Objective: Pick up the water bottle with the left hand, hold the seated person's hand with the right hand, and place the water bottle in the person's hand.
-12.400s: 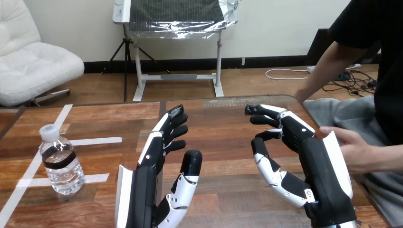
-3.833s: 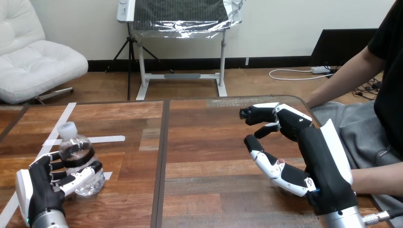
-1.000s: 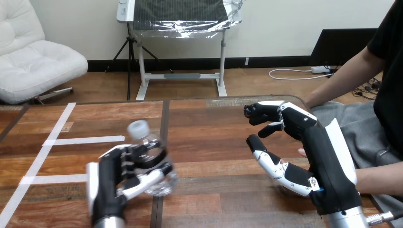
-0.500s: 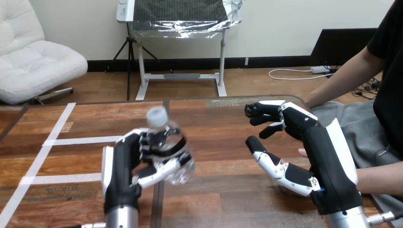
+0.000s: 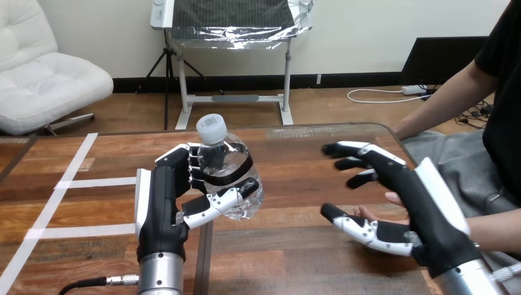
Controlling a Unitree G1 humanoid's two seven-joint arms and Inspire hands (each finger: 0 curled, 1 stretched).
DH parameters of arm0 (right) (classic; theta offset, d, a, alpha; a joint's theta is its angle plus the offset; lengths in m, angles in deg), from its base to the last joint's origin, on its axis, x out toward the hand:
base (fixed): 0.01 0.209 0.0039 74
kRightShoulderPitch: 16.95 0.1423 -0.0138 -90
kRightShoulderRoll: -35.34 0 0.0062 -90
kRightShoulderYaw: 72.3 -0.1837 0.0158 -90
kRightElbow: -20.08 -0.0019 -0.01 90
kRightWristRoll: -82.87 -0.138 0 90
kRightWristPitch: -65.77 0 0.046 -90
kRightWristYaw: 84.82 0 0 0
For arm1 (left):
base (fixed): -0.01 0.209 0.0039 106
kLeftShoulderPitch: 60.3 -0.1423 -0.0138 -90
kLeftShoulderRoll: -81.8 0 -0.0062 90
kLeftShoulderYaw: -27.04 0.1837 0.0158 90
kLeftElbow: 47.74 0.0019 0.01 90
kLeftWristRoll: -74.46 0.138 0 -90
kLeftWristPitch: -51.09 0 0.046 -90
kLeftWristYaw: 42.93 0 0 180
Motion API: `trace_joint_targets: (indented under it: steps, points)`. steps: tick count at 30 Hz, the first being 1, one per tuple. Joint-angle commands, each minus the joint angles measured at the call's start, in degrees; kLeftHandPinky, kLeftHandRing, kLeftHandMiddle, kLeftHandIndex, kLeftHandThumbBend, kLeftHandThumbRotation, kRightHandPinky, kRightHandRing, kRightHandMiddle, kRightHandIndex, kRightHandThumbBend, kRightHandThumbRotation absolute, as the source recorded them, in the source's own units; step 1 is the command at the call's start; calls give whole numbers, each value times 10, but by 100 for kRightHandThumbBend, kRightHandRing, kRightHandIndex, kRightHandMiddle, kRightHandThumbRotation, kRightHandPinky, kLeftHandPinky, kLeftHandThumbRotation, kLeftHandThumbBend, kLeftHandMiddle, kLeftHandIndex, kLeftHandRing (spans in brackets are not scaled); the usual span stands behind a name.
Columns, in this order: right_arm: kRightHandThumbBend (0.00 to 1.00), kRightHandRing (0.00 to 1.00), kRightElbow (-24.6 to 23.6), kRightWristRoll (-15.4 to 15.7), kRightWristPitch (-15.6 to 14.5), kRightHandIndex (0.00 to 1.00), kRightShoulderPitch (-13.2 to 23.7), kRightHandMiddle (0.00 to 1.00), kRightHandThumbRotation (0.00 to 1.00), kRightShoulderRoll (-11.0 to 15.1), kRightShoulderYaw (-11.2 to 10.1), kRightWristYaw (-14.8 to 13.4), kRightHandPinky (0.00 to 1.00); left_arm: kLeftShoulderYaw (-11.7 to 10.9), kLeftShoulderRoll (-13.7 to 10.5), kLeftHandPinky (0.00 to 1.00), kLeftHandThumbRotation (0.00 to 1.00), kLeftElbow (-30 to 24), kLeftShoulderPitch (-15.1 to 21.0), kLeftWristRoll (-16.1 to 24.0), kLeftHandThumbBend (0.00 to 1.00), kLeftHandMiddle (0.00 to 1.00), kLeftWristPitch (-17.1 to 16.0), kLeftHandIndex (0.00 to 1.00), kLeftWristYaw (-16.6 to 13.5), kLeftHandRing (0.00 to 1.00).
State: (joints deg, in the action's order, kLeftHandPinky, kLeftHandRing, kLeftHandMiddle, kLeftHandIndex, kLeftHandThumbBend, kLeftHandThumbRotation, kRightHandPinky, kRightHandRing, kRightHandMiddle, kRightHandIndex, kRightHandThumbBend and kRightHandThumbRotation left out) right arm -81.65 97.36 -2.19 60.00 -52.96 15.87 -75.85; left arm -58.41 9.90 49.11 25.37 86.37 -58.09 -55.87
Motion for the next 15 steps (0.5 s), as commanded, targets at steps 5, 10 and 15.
trace_joint_targets:
  steps: [5, 10, 15]
  points:
    - [72, 82, -58, 59, -72, 81, 46, 85, 1, 85, -44, 46, 69, 10, 7, 34, 0, -51, 9, 12, 67, 44, 7, 47, 2, 39]
    - [78, 82, -51, 90, -93, 81, 56, 86, 0, 119, -51, 57, 67, 11, 6, 35, 0, -52, 7, 9, 67, 44, 3, 47, 4, 39]
    - [82, 82, -50, 103, -122, 81, 62, 86, 0, 144, -54, 73, 68, 12, 7, 35, 0, -54, 5, 7, 67, 44, 2, 47, 4, 39]
